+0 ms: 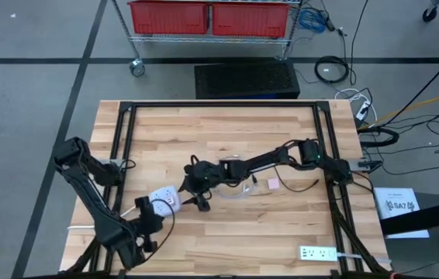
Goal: Insert USB
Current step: Insert the red charger adapter into the left white outlet extension
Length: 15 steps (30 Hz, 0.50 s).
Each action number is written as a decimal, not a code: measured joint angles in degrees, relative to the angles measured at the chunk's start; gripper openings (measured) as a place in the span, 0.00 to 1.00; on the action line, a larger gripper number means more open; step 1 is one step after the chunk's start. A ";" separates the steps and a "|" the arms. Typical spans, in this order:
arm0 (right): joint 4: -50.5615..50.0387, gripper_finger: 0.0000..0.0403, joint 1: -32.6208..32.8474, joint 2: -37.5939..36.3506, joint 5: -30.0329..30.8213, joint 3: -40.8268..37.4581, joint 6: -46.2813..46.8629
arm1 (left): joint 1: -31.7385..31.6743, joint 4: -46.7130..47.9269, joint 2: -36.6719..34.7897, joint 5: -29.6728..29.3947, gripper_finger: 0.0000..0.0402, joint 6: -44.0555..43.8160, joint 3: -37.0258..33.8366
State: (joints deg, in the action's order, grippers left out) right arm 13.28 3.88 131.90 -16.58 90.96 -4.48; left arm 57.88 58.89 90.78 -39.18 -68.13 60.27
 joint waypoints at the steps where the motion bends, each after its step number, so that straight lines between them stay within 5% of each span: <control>1: 0.10 0.50 0.33 0.00 0.71 0.00 -0.41 | 0.39 1.05 -0.33 -1.73 0.00 -2.38 -0.04; 10: 6.27 0.04 2.78 -0.04 2.64 0.15 -4.83 | 2.65 0.28 -0.74 -3.60 0.00 -20.88 -8.29; 15: 7.53 0.03 2.69 -0.13 4.73 1.28 -5.45 | 1.64 -3.50 -0.72 -1.80 0.00 -22.66 -13.05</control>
State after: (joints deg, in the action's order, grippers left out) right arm 20.81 6.57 131.76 -11.85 92.23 -9.93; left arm 59.52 55.39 90.06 -40.99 -90.79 47.23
